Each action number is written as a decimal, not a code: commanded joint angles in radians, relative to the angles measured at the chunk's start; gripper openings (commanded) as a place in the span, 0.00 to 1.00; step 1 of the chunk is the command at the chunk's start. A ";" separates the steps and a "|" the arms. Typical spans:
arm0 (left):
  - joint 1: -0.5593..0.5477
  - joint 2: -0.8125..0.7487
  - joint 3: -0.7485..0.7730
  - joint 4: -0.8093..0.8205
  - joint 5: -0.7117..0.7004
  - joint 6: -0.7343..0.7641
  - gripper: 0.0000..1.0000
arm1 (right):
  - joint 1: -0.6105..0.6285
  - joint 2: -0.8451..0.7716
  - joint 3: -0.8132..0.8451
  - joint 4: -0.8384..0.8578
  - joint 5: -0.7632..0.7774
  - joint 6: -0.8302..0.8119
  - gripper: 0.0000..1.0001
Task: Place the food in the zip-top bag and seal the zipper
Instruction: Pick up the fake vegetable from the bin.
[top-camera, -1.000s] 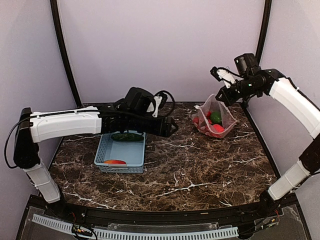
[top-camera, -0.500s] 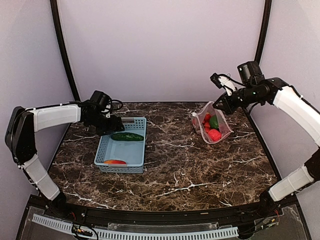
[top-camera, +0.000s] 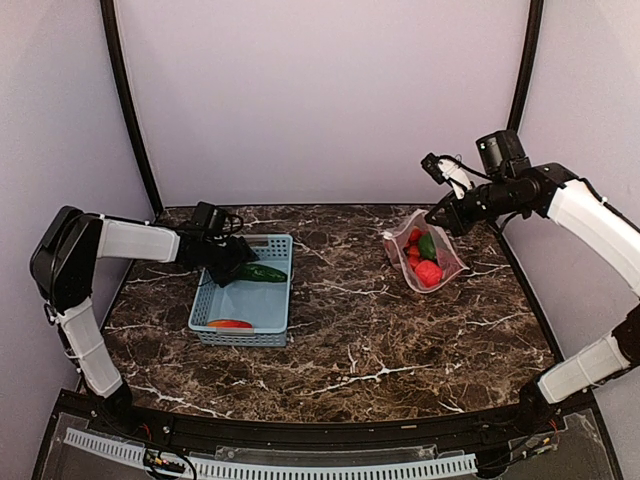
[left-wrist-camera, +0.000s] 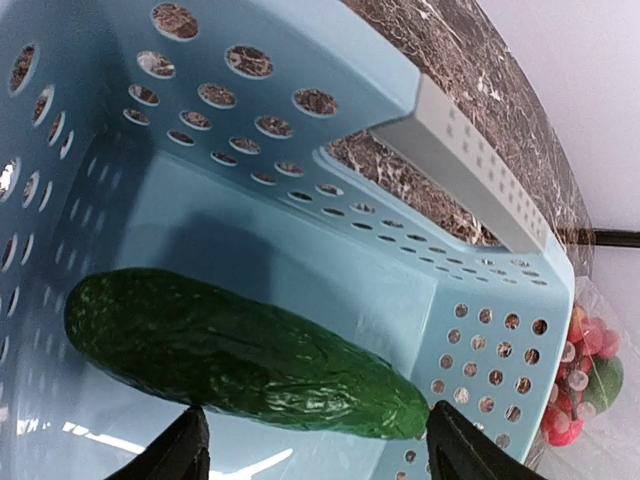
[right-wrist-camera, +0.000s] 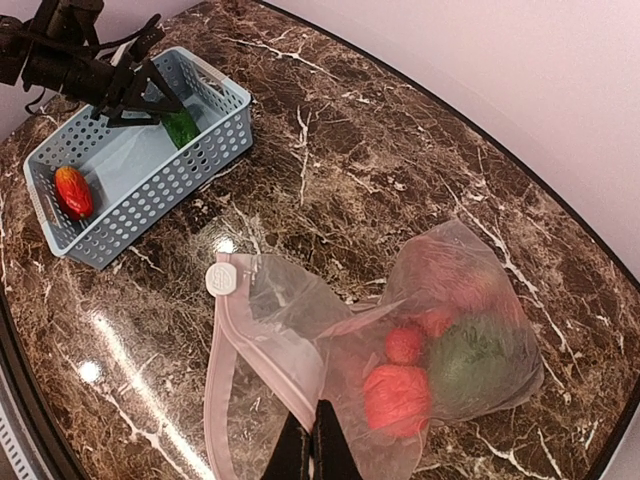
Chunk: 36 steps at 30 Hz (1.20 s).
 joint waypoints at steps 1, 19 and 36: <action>-0.012 0.056 0.039 0.061 -0.043 -0.082 0.74 | 0.003 -0.016 -0.007 0.034 -0.018 0.012 0.00; -0.109 0.196 0.237 -0.103 -0.177 0.100 0.52 | 0.004 -0.010 -0.013 0.034 -0.021 0.010 0.00; -0.143 0.007 0.298 -0.305 -0.176 0.486 0.47 | 0.003 -0.010 -0.016 0.030 -0.016 0.009 0.00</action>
